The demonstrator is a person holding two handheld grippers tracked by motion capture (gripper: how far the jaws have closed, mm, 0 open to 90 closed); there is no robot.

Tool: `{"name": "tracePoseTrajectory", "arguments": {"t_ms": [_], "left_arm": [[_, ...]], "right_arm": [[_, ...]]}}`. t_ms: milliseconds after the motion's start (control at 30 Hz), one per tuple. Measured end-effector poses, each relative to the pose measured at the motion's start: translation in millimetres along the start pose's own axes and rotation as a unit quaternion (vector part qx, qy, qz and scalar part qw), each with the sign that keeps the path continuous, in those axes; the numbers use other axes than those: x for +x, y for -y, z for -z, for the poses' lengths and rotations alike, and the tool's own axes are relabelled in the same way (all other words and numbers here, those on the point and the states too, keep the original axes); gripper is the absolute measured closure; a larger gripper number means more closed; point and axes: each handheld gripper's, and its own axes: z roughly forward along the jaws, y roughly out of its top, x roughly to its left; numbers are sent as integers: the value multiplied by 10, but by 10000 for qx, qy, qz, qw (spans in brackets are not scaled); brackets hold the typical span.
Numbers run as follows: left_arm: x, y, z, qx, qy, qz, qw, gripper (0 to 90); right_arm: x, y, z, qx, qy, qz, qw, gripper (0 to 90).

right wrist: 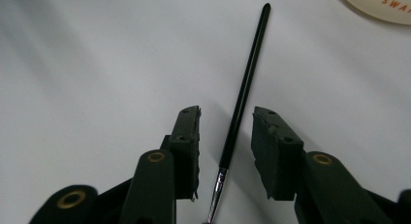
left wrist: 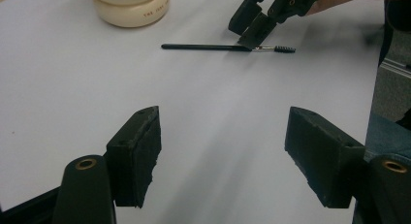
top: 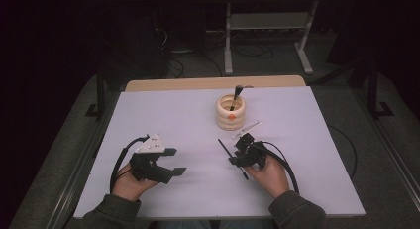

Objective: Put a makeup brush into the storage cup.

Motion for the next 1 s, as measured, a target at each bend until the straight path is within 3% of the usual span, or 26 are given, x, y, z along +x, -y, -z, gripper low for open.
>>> {"name": "tracePoseTrajectory", "arguments": {"t_ms": [333,400,600,1000], "left_arm": [[-4,-3,-10,10,0,-20,10000,288],[-1,-1,-14,23,5,-34,10000,288],[-13,-8,-21,24,7,-11,10000,289],[-22,-10,-42,54,20,-43,10000,290]], "right_arm": [[24,90,-97,84,260,176,9995,713],[49,100,-96,75,386,158,9991,784],[84,106,-101,72,500,262,9984,841],[43,107,-97,63,346,137,9993,852]]}}
